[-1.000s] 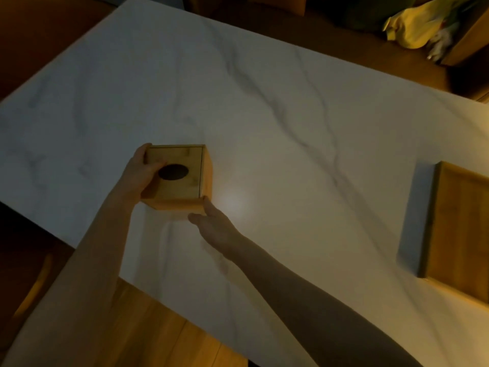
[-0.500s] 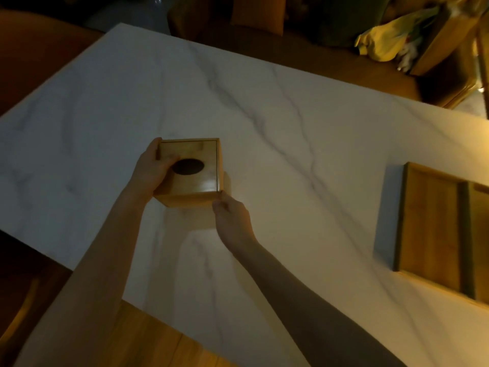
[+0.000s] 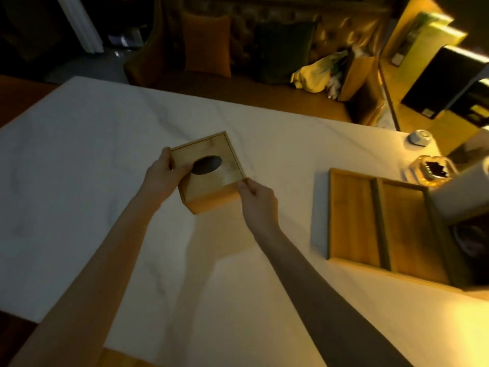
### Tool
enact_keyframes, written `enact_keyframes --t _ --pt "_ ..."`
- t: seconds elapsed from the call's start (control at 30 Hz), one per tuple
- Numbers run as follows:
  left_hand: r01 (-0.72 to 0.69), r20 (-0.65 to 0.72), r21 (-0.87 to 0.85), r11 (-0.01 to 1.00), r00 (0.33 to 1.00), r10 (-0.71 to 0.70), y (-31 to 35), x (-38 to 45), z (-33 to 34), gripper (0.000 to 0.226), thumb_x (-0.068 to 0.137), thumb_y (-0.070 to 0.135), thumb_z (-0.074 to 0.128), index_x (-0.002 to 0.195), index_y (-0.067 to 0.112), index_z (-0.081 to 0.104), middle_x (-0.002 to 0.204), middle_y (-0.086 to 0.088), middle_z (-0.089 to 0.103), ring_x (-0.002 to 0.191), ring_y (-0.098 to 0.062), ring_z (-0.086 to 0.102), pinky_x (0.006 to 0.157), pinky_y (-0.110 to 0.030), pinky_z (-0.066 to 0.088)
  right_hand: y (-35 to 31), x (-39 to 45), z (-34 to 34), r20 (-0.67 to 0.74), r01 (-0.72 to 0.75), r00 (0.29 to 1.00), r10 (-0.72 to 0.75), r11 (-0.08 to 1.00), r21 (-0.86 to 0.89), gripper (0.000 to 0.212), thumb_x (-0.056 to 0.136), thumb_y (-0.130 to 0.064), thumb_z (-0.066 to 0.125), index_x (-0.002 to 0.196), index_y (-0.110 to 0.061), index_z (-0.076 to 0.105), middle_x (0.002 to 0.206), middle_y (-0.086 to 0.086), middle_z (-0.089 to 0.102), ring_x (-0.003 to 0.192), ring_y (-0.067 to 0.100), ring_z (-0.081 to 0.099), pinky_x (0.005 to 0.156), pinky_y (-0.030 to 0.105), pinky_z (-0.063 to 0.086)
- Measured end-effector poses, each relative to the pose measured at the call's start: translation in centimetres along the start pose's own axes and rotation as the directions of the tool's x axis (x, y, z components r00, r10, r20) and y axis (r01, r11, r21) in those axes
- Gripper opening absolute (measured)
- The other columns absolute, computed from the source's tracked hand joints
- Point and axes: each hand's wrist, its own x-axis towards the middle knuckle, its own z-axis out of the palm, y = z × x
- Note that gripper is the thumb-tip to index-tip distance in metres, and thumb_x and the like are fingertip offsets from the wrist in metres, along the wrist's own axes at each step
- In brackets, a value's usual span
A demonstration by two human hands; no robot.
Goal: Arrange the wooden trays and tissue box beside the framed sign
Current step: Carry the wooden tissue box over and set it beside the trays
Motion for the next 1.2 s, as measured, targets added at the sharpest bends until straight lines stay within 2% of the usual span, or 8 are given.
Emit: enact_keyframes --t 0.1,0.33,0.47,0.7,0.8,0.9,1.03,1.2 --pt "-0.059 0.041 0.001 0.998 0.997 0.059 3.0 -1.6 2.9 0.036 0.084 0.028 0.057 0.109 0.005 0.044 0.100 -0.008 0.053 0.092 -0.024 0.050 0.060 -0.024 0.038 0.5 -0.7 -4.4 -0.055 0.029 0.998 -0.031 0.999 -0.046 0.033 0.094 -0.026 0.042 0.115 -0.007 0.060 0.070 0.002 0.052 0.054 0.006 0.043 0.047 0.015 0.031" --pt "-0.214 0.113 0.001 0.977 0.971 0.212 8.1 -5.7 9.4 0.035 0.084 0.025 0.058 0.107 0.003 0.044 0.094 -0.006 0.053 0.087 -0.022 0.051 0.062 -0.023 0.039 3.1 -3.8 -12.1 -0.244 0.011 0.970 -0.012 1.000 -0.004 0.026 0.093 -0.022 0.047 0.094 -0.005 0.067 0.070 0.015 0.061 0.065 0.021 0.054 0.063 0.034 0.043" --pt "-0.273 0.198 0.009 0.962 0.944 0.266 10.1 -7.8 14.1 0.033 0.084 0.025 0.058 0.105 0.005 0.043 0.093 -0.004 0.052 0.085 -0.021 0.050 0.057 -0.020 0.037 5.6 -6.0 -16.4 -0.371 -0.038 0.928 0.042 0.999 0.017 0.025 0.093 -0.022 0.049 0.106 -0.008 0.065 0.055 -0.007 0.047 0.053 0.005 0.042 0.052 0.019 0.033" --pt "-0.339 0.350 -0.006 0.941 0.880 0.319 12.6 -12.5 21.7 0.035 0.084 0.026 0.056 0.110 0.007 0.042 0.095 -0.001 0.052 0.085 -0.017 0.050 0.054 -0.014 0.033 9.3 -11.1 -22.6 -0.518 -0.121 0.844 0.138 0.990 0.067 0.029 0.091 -0.020 0.051 0.112 -0.002 0.060 0.071 0.017 0.064 0.073 0.033 0.059 0.062 0.038 0.049" --pt "-0.339 0.417 -0.067 0.938 0.845 0.335 13.0 -14.8 24.6 0.043 0.083 0.031 0.058 0.115 0.009 0.039 0.101 -0.002 0.054 0.089 -0.017 0.053 0.059 -0.013 0.038 10.8 -12.9 -24.7 -0.588 -0.186 0.784 0.196 0.979 0.078 0.028 0.091 -0.019 0.052 0.103 0.003 0.063 0.104 0.032 0.064 0.097 0.044 0.057 0.081 0.054 0.047" --pt "-0.299 0.478 -0.104 0.949 0.821 0.311 13.0 -17.2 26.9 0.045 0.083 0.028 0.058 0.119 0.011 0.037 0.104 0.000 0.055 0.096 -0.019 0.057 0.060 -0.008 0.041 12.9 -14.2 -26.5 -0.641 -0.226 0.728 0.243 0.968 0.111 0.029 0.089 -0.019 0.054 0.103 0.005 0.063 0.091 0.025 0.069 0.074 0.035 0.061 0.070 0.042 0.050" --pt "-0.169 0.538 -0.082 0.982 0.822 0.186 12.9 -20.7 29.6 0.062 0.082 0.026 0.060 0.133 0.008 0.029 0.124 -0.006 0.055 0.115 -0.022 0.053 0.083 -0.017 0.042 15.9 -16.0 -28.6 -0.674 -0.242 0.685 0.277 0.959 0.149 0.024 0.087 -0.017 0.057 0.105 -0.004 0.066 0.075 -0.010 0.061 0.068 0.008 0.055 0.061 0.019 0.042" --pt "-0.121 0.587 0.019 0.992 0.805 0.087 12.5 -24.6 31.5 0.075 0.084 0.028 0.057 0.141 0.008 0.012 0.148 -0.011 0.032 0.133 -0.027 0.035 0.101 -0.028 0.036 18.1 -18.0 -30.2 -0.695 -0.256 0.649 0.309 0.949 0.183 0.024 0.090 -0.016 0.052 0.107 -0.004 0.065 0.108 0.007 0.067 0.095 0.024 0.059 0.079 0.033 0.045"
